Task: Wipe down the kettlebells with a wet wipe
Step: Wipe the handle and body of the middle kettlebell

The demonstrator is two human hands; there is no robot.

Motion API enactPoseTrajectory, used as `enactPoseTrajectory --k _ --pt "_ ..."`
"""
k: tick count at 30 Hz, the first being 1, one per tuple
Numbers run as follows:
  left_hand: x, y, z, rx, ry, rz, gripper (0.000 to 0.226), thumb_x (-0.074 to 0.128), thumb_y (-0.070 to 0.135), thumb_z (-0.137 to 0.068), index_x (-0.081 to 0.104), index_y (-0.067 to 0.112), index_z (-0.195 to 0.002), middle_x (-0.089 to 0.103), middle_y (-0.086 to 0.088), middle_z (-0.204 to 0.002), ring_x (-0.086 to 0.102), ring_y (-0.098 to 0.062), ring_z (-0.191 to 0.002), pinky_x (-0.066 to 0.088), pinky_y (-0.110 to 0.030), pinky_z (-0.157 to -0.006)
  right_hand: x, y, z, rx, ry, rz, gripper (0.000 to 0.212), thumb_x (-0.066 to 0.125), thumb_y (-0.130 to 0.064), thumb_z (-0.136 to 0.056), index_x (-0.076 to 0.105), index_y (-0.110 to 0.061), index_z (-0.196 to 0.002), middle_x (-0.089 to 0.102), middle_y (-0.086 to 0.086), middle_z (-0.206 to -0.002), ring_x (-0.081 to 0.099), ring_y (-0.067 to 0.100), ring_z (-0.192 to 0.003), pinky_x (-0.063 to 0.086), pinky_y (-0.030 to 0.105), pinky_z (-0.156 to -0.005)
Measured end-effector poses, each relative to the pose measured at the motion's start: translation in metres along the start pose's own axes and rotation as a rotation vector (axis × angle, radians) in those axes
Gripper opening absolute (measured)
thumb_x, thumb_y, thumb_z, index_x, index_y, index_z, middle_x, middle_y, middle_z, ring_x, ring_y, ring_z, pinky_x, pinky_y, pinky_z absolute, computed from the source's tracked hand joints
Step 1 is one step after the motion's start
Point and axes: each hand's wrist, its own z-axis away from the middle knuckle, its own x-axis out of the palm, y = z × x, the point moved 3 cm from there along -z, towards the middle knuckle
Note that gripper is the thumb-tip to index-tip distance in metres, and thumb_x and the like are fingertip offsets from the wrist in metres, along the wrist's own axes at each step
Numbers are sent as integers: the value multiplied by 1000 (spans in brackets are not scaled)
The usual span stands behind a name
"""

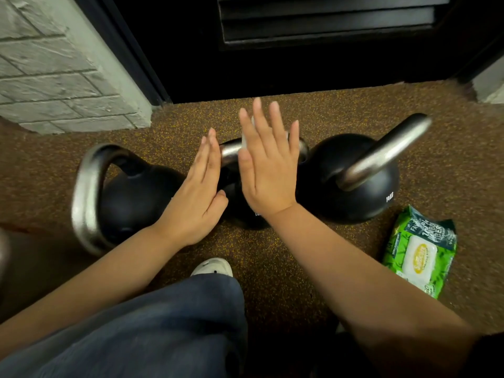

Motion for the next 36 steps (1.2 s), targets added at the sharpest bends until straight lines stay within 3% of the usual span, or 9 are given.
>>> enactPoseTrajectory --k 6,14,18,23,27,31,36 --pt "-1 0 0 -1 2 12 81 34 16 -89 -28 20 -141 -25 4 -155 -20 -7 -143 -10 -16 -115 7 25 32 -73 -46 93 54 15 -40 -99 19 -15 -147 26 7 -153 -6 9 -145 2 46 -116" --pt "-1 0 1 36 30 102 66 24 25 -96 -16 14 -147 -18 -2 -158 -16 -13 -145 -4 -30 -120 -5 52 30 217 4 -276 62 11 -44 -99 16 -7 -148 15 13 -157 0 16 -146 1 41 -120" --pt "0 1 0 34 58 104 61 21 28 -99 -16 15 -146 -18 1 -157 -16 -12 -145 -6 -22 -117 -5 57 14 287 23 -373 68 9 -50 -97 18 -6 -148 16 13 -157 2 17 -147 2 42 -120" --pt "2 0 0 27 70 66 61 20 31 -100 -17 16 -146 -20 5 -156 -18 -9 -144 -8 -17 -116 -9 47 -5 223 35 -297 66 9 -46 -97 20 -3 -147 24 11 -155 9 24 -147 0 37 -120" --pt "3 1 -1 17 74 47 62 20 32 -100 -16 13 -147 -21 5 -156 -18 -9 -144 -8 -17 -116 -10 21 -19 145 8 -104 58 16 -37 -98 24 -7 -147 29 9 -154 15 24 -146 3 43 -119" --pt "2 -1 -1 10 78 48 62 22 32 -100 -14 14 -147 -19 6 -156 -17 -8 -144 -7 -17 -116 5 -13 0 -79 -55 78 51 29 -32 -98 35 -9 -143 38 8 -150 25 23 -143 5 47 -117" --pt "2 -2 0 20 80 49 61 22 30 -100 -12 12 -148 -16 3 -157 -15 -10 -145 -6 -19 -116 8 6 21 -126 -33 152 49 27 -33 -99 29 -17 -145 32 3 -152 22 16 -142 -2 44 -115"
